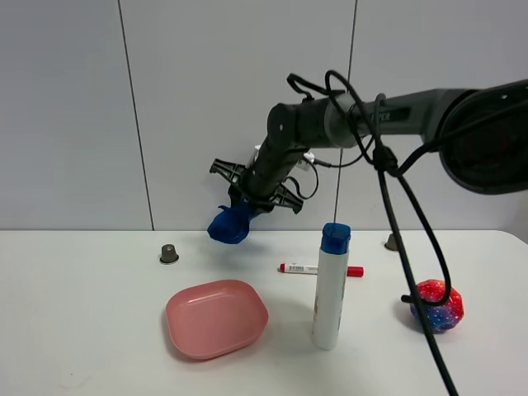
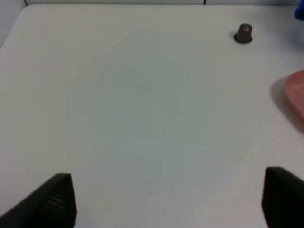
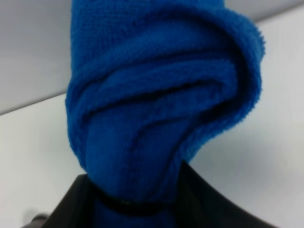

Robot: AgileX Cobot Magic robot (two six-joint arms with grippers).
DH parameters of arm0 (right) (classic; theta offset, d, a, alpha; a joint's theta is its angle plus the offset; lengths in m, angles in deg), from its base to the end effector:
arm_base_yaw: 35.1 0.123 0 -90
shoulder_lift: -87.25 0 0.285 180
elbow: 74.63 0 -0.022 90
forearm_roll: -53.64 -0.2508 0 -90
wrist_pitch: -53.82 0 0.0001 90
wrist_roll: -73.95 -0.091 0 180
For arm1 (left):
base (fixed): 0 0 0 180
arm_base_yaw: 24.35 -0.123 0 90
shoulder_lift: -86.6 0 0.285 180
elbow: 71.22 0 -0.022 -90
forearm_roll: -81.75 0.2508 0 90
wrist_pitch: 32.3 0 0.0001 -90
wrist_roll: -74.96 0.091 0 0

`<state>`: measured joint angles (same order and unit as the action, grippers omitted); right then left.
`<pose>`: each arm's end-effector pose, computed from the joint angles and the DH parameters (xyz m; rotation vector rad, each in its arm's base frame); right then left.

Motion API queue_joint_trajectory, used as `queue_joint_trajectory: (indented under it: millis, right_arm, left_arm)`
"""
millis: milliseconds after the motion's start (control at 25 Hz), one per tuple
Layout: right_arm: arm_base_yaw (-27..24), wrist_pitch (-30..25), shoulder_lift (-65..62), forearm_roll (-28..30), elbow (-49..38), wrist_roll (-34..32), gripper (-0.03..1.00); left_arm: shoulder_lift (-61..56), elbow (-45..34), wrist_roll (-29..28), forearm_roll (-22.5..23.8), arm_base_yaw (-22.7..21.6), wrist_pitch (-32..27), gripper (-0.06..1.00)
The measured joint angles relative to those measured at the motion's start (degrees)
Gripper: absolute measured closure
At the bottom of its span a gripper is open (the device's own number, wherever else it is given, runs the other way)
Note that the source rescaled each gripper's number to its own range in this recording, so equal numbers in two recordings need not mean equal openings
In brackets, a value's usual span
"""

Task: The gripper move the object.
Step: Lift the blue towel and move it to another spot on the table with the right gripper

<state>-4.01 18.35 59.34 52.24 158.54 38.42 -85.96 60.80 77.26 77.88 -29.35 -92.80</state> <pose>0.4857 0.2944 0.1755 0.1108 2.4224 0.5828 -0.0064 -0.0059 0.2806 -0.0441 2.0209 0.0002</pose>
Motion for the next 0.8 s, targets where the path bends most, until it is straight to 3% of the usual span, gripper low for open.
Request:
queue_joint_trajectory:
  millis: [160,480,800]
  right_arm:
    - [0.22,-3.55,-4.43,-0.71,0.0,9.23,0.97]
    - [1.19,-12.3,-15.45,-7.44,0.0,28.61,0.97]
    - [4.1,-21.54,-27.73,-5.65,0.0,37.12,0.97]
  left_arm:
    - [0.0,0.0,0.0,0.0,0.0,0.0,-0.06]
    - [0.0,0.0,0.0,0.0,0.0,0.0,-0.06]
    - [0.0,0.0,0.0,0.0,0.0,0.0,-0.06]
